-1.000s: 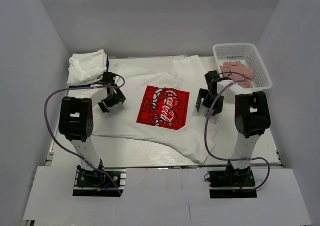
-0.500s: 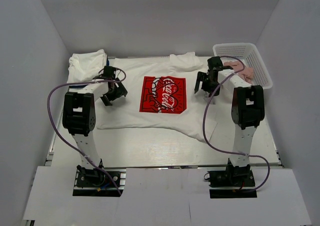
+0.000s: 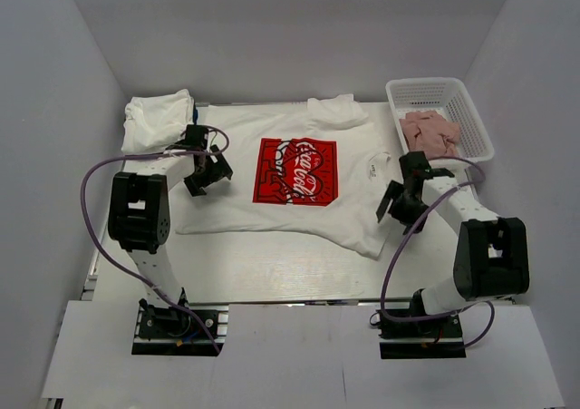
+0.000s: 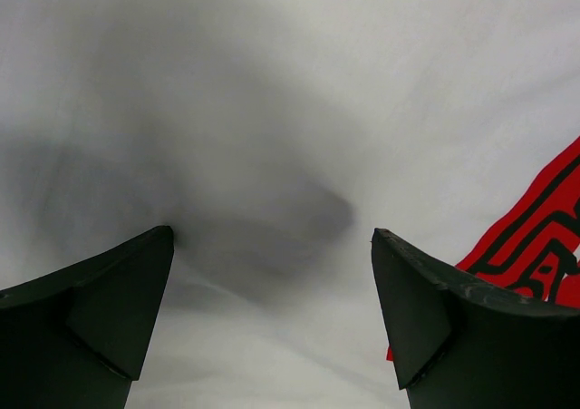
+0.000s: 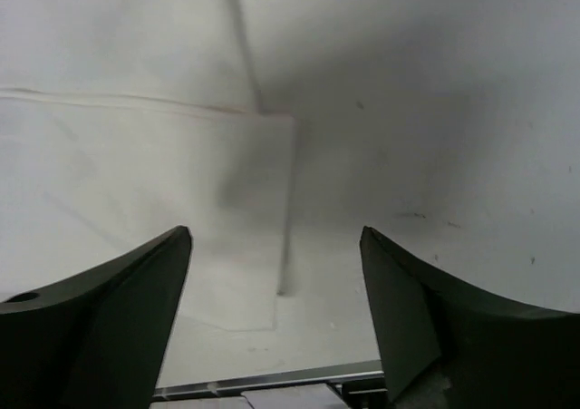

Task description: Fold and stack the t-shirts

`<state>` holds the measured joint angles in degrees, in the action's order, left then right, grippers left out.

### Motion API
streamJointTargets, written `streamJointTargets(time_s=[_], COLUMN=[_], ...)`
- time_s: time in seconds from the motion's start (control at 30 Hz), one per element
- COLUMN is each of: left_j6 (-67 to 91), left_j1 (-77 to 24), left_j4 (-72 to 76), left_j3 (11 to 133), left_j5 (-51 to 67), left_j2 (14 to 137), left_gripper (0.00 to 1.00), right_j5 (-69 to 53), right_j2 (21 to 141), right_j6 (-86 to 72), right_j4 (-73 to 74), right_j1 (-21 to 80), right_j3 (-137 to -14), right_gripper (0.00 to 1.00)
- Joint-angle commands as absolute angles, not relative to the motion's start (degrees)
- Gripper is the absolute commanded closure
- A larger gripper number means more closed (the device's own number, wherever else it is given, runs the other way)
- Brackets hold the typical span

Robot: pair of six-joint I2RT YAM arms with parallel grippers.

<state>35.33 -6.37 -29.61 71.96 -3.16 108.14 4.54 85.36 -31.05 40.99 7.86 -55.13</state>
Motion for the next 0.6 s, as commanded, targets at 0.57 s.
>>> streamJointTargets(time_s=[0.57], left_j6=[34.6], left_j1=[-7.1], left_j4=[-27.8], left_j3=[69.3], left_j5=[0.7], left_j2=[102.7], left_gripper=[0.00], right_j5=[2.0], right_j2=[88.6], right_j6=[-33.3], right_j4=[25.1], right_j1=[3.9], right_j3=[-47.5], right_gripper=[0.61])
